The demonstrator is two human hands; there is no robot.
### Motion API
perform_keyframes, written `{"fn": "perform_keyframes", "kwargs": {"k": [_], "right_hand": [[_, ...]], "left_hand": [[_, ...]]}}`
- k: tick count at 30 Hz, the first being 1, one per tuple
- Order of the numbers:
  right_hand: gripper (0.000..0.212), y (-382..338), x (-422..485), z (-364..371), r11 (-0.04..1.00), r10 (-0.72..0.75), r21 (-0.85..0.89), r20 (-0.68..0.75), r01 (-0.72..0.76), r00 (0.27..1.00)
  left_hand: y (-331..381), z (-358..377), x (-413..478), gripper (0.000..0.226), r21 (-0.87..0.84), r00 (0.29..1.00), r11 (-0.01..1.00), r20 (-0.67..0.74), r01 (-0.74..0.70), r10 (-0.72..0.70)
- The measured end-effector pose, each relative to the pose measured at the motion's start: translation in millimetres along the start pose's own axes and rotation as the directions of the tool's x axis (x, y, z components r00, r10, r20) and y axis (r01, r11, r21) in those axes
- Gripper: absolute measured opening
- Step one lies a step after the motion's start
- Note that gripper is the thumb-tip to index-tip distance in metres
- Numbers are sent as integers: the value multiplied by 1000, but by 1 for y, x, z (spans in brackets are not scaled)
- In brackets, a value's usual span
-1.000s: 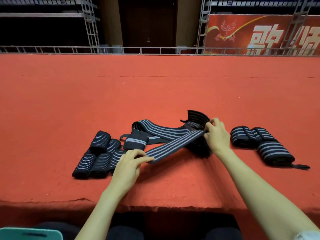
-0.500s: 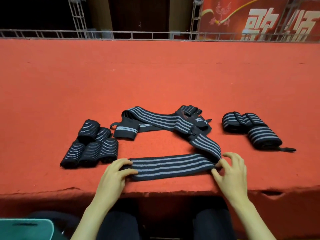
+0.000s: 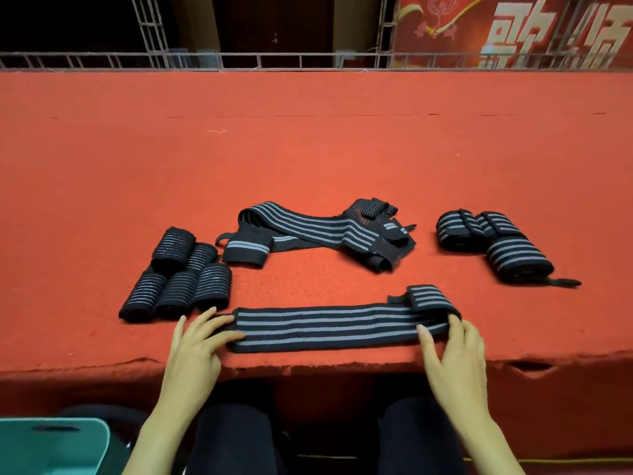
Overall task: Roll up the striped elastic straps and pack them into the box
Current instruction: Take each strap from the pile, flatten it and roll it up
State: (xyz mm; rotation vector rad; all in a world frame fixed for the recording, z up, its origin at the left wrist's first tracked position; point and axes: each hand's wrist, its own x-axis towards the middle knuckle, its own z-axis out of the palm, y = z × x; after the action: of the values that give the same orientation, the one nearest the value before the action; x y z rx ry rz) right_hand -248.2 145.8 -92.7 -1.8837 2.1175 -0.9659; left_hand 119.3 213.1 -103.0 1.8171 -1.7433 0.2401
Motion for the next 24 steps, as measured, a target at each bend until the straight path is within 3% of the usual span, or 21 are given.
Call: {"fn": "perform_keyframes", "kwargs": {"k": [4,9,12,18,21,24], "right_hand": [[62,0,11,-4,998,47,-49,-13,-47,999],[71,9,15,-5,988,83,-131,1,-82,997],[71,16,15,-6,975,116,-195,17,-111,993],[69,20,17,-7,964,45,-255,-104,-71,994],[57,18,22,-5,954,26,-296,-50,-40,998],[54,15,30,-6,962,-75,-259,73,92,995]], "left_hand": [[26,-3,10,36,12,991,991,-9,132,-132],[55,6,21,15,56,989,988,35,142,-144],[67,12,25,20,34,982,987,97,158,-161],[93,29,34,25,-77,976,993,204,94,-77],[106,34,40,21,-123,975,990,218,70,-41],[119,38,46,21,-154,967,987,255,49,-9]]}}
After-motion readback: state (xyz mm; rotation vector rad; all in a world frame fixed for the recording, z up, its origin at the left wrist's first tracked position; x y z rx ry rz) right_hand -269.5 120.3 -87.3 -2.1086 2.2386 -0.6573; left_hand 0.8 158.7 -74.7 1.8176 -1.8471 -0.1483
